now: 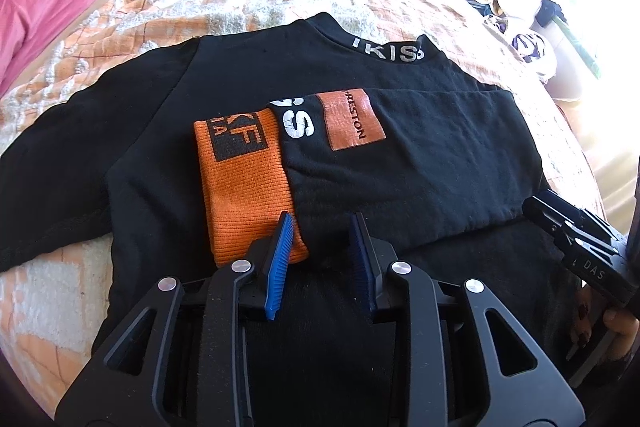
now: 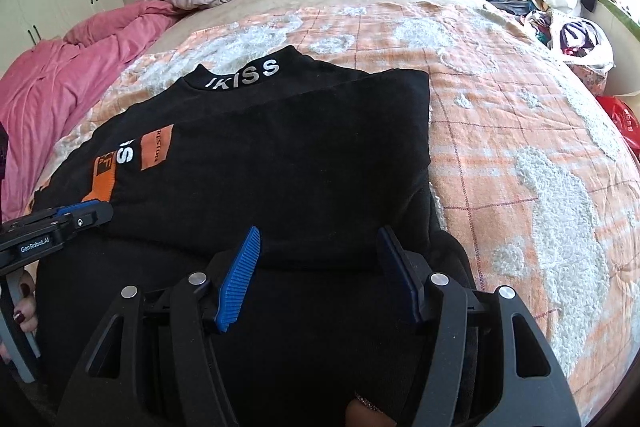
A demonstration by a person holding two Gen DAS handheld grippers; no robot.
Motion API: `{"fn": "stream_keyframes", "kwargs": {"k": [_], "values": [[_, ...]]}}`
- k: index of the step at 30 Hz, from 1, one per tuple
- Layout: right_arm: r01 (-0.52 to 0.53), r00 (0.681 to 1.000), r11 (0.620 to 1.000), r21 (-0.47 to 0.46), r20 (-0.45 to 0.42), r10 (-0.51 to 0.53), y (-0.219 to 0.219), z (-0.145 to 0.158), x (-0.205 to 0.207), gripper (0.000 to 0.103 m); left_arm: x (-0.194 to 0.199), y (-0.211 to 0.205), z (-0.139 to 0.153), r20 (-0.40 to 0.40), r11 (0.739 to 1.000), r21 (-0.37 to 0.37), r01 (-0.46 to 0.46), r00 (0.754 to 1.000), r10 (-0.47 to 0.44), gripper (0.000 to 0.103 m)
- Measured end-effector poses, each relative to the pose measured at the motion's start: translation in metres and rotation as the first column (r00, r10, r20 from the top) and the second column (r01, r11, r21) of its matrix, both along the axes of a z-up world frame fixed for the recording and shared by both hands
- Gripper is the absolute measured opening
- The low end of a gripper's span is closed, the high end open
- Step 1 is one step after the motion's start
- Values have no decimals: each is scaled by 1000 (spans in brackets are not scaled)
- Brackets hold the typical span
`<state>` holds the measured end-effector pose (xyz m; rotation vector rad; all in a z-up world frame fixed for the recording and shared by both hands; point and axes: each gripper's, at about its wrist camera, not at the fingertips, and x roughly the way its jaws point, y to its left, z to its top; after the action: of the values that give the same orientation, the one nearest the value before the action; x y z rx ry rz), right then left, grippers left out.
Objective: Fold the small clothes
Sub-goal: 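Lay the cuff onto the shirt body with the left tool and open, then move the left tool to the other sleeve's orange cuff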
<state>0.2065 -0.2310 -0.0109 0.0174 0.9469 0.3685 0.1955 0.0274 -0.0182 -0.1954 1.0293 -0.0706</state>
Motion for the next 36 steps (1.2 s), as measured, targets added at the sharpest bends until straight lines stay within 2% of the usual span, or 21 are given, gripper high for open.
{"fn": "stream_keyframes", "kwargs": {"k": [5, 8, 11, 17, 19, 21, 23, 25, 31, 36], "values": [[-6, 1000, 1000, 14, 19, 6, 3, 6, -5, 60, -8, 1, 9, 23, 1000, -13, 2, 1000, -2, 27], [-8, 999, 999, 32, 33, 7, 3, 11, -10, 66, -14, 4, 16, 37, 1000, -16, 0, 999, 1, 29], [-11, 999, 999, 42, 45, 9, 6, 15, -14, 73, -19, 9, 20, 43, 1000, -21, 4, 999, -3, 37], [-7, 995, 1000, 6, 102, 7, 16, 24, -23, 87, -33, 21, 29, 74, 1000, -31, -6, 997, 8, 52], [-17, 993, 1000, 11, 116, 16, 19, 27, -27, 88, -36, 25, 31, 83, 999, -34, -10, 996, 13, 60], [-18, 991, 1000, 11, 130, 16, 23, 30, -30, 95, -39, 29, 34, 100, 999, -38, -16, 995, 20, 69], [-22, 989, 1000, 6, 144, 21, 26, 32, -32, 95, -43, 34, 36, 112, 999, -36, -22, 993, 26, 71], [-22, 988, 1000, 2, 154, 22, 29, 34, -34, 96, -46, 39, 36, 119, 999, -34, -30, 992, 33, 79], [-34, 984, 999, 22, 177, 30, 40, 38, -37, 98, -56, 60, 36, 142, 995, -41, -87, 986, 92, 86], [-57, 983, 998, 8, 174, 55, 56, 41, -39, 98, -62, 80, 35, 144, 990, -45, -132, 980, 137, 86]]}}
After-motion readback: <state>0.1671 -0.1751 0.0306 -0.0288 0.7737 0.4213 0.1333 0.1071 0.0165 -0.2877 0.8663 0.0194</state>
